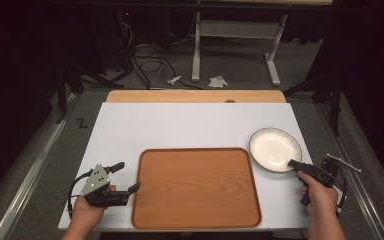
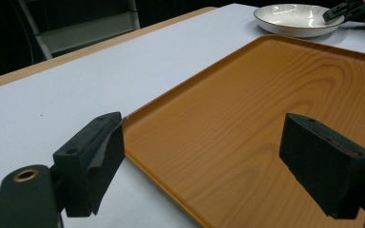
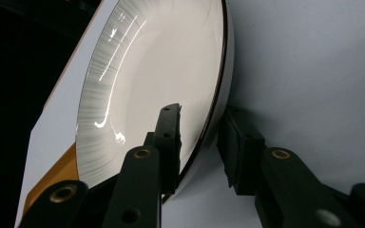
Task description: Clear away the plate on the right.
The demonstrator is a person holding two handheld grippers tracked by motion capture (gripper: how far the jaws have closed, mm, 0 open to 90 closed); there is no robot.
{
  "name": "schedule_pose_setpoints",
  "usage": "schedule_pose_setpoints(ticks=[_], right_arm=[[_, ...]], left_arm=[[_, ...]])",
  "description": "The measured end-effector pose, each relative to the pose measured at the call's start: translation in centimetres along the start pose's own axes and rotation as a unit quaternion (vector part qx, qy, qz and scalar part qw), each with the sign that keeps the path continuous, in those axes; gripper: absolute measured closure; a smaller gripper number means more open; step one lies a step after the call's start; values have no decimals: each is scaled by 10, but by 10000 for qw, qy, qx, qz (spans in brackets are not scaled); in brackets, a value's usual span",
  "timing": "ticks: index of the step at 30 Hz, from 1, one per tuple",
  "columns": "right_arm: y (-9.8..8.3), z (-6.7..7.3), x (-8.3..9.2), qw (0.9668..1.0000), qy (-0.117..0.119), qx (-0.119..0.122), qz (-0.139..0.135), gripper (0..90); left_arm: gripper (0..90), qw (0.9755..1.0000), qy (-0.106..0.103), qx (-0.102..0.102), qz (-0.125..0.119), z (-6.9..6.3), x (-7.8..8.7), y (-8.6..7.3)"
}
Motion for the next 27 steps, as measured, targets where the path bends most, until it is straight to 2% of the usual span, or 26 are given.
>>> schedule_pose_setpoints(ticks=[14, 21, 27], right_arm=[[0, 0, -1, 9999, -10, -141, -31, 734], [1, 2, -2, 9996, -207, -127, -117, 832], [2, 3, -2, 9997, -20, -149, -194, 858]], left_arm=[[159, 10000, -5, -6, 3, 0, 0, 0], [159, 10000, -11, -3, 6, 0, 0, 0], [159, 10000, -4, -3, 1, 0, 0, 0]])
Point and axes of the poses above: each handheld gripper's, and its own axes: x roughly backward along the jaws, y roughly out of its top, z roughly to its left, the point moved 1 cm from there along -x, roughly forward along the jaws, and after that the axes turned 7 degrees about -y, right-handed, at the moved point
